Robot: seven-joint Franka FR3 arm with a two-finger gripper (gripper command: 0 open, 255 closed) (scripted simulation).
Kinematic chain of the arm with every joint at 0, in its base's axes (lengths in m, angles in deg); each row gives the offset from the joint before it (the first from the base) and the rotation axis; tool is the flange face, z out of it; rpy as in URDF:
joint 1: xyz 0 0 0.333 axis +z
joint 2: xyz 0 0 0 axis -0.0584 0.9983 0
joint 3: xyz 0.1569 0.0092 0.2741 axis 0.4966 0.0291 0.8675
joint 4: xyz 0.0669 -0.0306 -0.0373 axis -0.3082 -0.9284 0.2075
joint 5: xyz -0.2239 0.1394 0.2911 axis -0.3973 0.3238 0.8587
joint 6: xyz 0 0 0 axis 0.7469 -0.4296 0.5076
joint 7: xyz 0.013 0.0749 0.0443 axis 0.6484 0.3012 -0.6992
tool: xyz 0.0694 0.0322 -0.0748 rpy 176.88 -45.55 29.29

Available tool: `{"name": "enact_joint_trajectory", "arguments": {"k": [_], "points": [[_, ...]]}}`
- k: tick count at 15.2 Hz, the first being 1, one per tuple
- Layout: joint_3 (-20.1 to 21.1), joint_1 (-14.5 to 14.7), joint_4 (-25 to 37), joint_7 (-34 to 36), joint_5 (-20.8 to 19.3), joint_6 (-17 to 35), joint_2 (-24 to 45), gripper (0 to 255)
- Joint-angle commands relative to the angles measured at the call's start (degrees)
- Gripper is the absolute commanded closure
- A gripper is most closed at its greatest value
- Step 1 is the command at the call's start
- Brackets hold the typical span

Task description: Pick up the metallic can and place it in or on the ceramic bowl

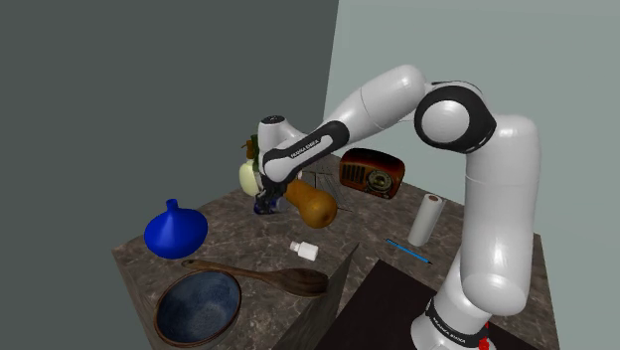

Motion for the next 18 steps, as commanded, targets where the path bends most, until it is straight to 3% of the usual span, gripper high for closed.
{"name": "enact_joint_trajectory", "arguments": {"k": [1,15,18], "points": [[0.07,-0.06,0.34,-0.28,0.21,-1.28,-0.96,255],[0.44,-0.16,4.26,-1.74,1.38,-10.27,-6.1,255],[1.8,2.15,2.25,2.21,0.91,-10.23,-7.63,255]]}}
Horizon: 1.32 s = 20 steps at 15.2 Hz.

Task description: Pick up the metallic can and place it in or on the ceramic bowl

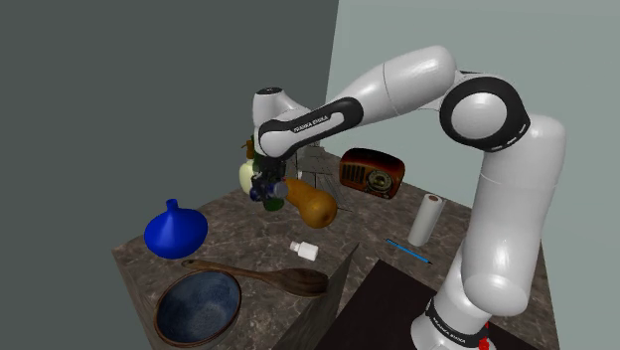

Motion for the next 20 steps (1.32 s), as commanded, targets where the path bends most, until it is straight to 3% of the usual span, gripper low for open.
{"name": "enact_joint_trajectory", "arguments": {"k": [1,11,20], "points": [[0.91,1.49,-1.35,2.6,-0.29,0.05,-1.04,255],[6.07,9.24,-2.98,16.03,-1.51,-1.44,-2.54,255],[10.64,16.5,1.3,28.09,-2.96,-4.45,0.42,255]]}}
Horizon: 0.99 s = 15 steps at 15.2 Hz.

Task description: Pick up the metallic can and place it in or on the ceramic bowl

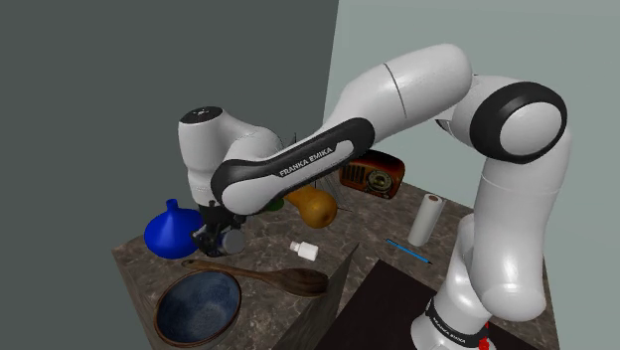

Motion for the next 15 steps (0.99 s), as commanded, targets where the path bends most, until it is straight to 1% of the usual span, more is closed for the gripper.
{"name": "enact_joint_trajectory", "arguments": {"k": [1,6,7,15], "points": [[0.93,1.7,1.8,2.8,-0.47,-0.89,1.31,255],[2.97,6.13,6.97,9.21,-1.73,-3.45,4.98,255],[3.14,6.59,7.6,9.83,-1.88,-3.74,5.42,255],[2.68,6.81,4.8,11.11,-3.2,1.4,7.97,255]]}}
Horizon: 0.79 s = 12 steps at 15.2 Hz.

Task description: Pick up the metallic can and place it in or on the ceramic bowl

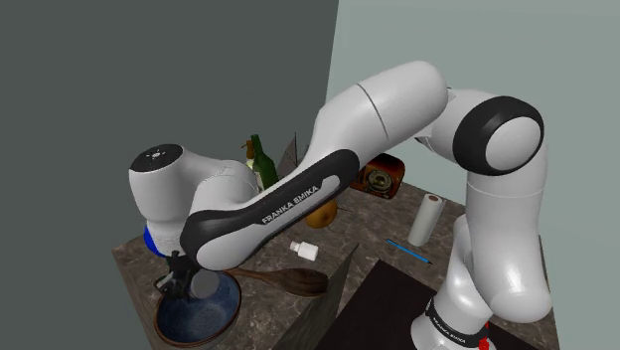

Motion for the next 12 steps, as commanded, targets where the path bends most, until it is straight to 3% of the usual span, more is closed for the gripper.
{"name": "enact_joint_trajectory", "arguments": {"k": [1,5,12], "points": [[-0.11,0.12,-0.49,0.4,-0.36,1.19,0.72,255],[-0.5,0.34,-1.72,1.28,-1.34,4.21,2.64,255],[-0.5,0.35,-1.72,1.28,-1.33,4.21,2.64,255]]}}
